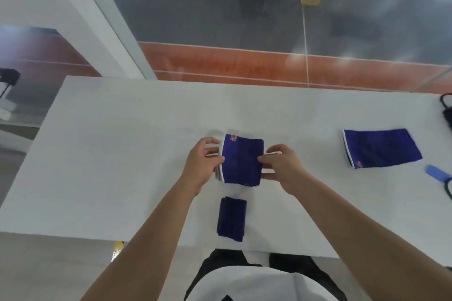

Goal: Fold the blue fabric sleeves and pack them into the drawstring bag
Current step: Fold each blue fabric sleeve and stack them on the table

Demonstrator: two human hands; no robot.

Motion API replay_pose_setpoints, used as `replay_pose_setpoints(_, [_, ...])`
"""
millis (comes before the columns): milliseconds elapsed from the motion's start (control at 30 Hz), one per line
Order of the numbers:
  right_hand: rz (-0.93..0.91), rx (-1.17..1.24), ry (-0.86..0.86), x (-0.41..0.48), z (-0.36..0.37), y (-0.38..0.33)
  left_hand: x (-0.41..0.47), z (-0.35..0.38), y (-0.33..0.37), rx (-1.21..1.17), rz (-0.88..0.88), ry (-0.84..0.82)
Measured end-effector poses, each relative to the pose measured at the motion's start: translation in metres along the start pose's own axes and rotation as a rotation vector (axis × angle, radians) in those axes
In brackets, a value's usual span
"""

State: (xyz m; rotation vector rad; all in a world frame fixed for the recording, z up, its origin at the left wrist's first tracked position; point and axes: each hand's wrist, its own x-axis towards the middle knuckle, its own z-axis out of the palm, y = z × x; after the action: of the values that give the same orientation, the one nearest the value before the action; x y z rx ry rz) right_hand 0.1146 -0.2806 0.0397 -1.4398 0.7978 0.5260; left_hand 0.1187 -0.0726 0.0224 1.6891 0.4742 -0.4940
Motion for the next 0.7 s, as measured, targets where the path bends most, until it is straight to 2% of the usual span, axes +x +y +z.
replay_pose_setpoints(200, [-0.130, -0.293, 0.163, 0.021, 0.014, 0.022, 0.021, 0.005, -0.018, 0.254, 0.091, -0.019])
replay_pose_setpoints(333, [-0.221, -0.496, 0.196, 0.025, 0.014, 0.038, 0.022, 0.009, -0.032, 0.345, 0.151, 0.002])
replay_pose_setpoints(400, [-0.367, -0.615, 0.228, 0.021, 0.012, 0.044, 0.018, 0.011, -0.035, 0.410, 0.238, 0.049])
replay_pose_setpoints(433, [-0.498, -0.720, 0.244, 0.019, 0.011, 0.048, 0.016, 0.012, -0.037, 0.472, 0.336, 0.079])
replay_pose_setpoints(533, [-0.825, -1.204, 0.150, 0.018, 0.007, 0.061, 0.010, 0.019, -0.038, 0.840, 0.604, 0.002])
replay_pose_setpoints(600, [-0.828, -1.480, 0.070, 0.025, 0.002, 0.067, 0.014, 0.021, -0.043, 1.136, 0.589, -0.101])
replay_pose_setpoints(700, [-0.706, -1.590, 0.042, 0.036, -0.006, 0.076, 0.029, 0.016, -0.054, 1.364, 0.499, -0.177])
